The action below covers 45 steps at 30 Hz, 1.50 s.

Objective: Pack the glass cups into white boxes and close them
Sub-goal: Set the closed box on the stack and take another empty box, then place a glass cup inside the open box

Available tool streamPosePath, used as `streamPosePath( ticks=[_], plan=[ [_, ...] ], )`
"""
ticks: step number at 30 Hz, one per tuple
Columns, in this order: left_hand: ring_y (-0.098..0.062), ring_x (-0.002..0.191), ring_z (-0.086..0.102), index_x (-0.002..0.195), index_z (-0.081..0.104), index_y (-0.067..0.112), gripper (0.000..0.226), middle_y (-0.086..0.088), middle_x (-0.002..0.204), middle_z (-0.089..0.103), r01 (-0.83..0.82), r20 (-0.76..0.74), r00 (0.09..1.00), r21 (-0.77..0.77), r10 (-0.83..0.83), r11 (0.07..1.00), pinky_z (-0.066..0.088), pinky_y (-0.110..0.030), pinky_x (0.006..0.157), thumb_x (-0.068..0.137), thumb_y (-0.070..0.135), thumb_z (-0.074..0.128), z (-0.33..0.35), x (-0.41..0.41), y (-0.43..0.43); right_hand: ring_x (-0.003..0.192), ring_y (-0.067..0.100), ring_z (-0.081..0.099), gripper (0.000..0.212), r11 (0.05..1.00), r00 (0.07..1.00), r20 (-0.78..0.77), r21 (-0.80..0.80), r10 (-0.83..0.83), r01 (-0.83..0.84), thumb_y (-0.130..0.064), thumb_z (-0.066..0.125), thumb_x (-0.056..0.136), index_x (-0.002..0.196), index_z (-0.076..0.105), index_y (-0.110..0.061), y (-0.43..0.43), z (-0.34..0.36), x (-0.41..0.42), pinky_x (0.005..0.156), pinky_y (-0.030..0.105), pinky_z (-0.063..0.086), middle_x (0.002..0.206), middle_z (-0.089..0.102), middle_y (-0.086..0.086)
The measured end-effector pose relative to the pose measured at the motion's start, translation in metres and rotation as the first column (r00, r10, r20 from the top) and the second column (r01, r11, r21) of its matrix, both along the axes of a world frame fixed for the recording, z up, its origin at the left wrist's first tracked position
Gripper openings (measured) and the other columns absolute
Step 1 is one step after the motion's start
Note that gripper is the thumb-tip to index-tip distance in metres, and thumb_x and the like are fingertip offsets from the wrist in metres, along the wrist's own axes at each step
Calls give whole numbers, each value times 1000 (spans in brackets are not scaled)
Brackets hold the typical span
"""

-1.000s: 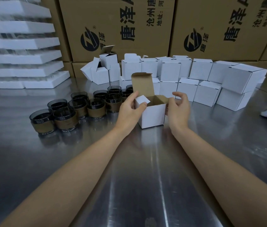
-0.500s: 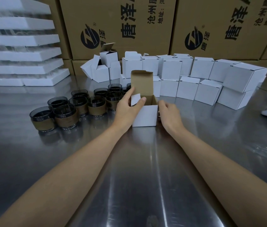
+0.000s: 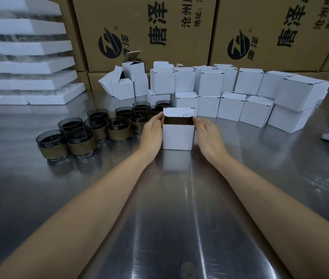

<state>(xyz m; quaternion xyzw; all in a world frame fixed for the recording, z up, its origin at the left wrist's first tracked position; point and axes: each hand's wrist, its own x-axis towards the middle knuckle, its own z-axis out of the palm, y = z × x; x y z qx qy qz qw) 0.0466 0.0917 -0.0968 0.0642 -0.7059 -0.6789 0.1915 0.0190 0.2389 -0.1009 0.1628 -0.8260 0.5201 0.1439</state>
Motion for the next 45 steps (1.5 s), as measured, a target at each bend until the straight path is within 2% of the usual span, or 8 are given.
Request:
streamPosePath(
  ticks=[9,15,21,33,36,38,41,45],
  plan=[
    [-12,143,31,152,29,18,53,0,154,37,177,48,984,-202,-171,963,20,-38,120,101,31,40,-6,-3,7,108,6,55,14,917,996,8,-389,-92,88,-17,61,92,106,58,-17,3,-1,-3,89,9,38,113,59,-6],
    [-13,141,34,153,27,20,55,2,154,36,170,82,983,-112,-162,979,24,-41,119,100,28,41,-5,-1,9,112,1,53,40,946,984,-168,-307,57,-107,4,42,86,111,65,-18,3,2,0,99,16,40,124,56,0],
    [-4,136,33,150,32,14,52,4,154,34,189,38,982,-79,-186,979,24,-22,111,99,17,42,-2,2,7,130,19,48,44,929,987,98,-360,125,-81,-9,36,96,135,54,-21,4,0,-6,113,43,34,138,55,3],
    [2,134,31,150,32,15,50,11,150,36,197,45,980,-169,-192,966,21,-12,106,101,22,39,-3,4,8,126,15,46,20,989,990,133,-144,46,-27,-37,41,99,105,55,-23,6,0,-8,96,22,36,120,54,-12],
    [15,115,40,149,35,15,46,24,131,44,184,22,983,-211,-183,960,25,6,85,103,22,39,-3,6,7,118,11,50,51,968,949,234,-186,209,-168,-69,45,83,118,51,-31,15,0,-4,105,31,36,116,57,-12],
    [6,126,37,149,34,12,47,12,143,43,150,2,988,-191,-153,970,25,-3,96,103,23,40,-4,5,5,125,7,44,83,954,920,253,-109,298,-279,-77,53,69,139,37,-36,19,0,-3,107,27,30,135,47,-12],
    [-4,131,42,142,48,15,43,4,143,50,56,6,998,-191,-56,980,29,-17,104,103,31,39,-3,4,2,125,7,43,106,961,938,220,15,267,-277,-53,81,68,150,16,-32,16,-1,-3,101,22,32,137,41,-9],
    [4,109,53,121,63,9,32,4,120,62,-287,-213,947,-235,239,929,33,-2,90,103,16,37,2,8,-7,116,18,56,94,971,951,196,-64,239,-231,-32,88,66,134,23,-31,13,-4,-3,105,35,42,128,54,4]
  ],
)
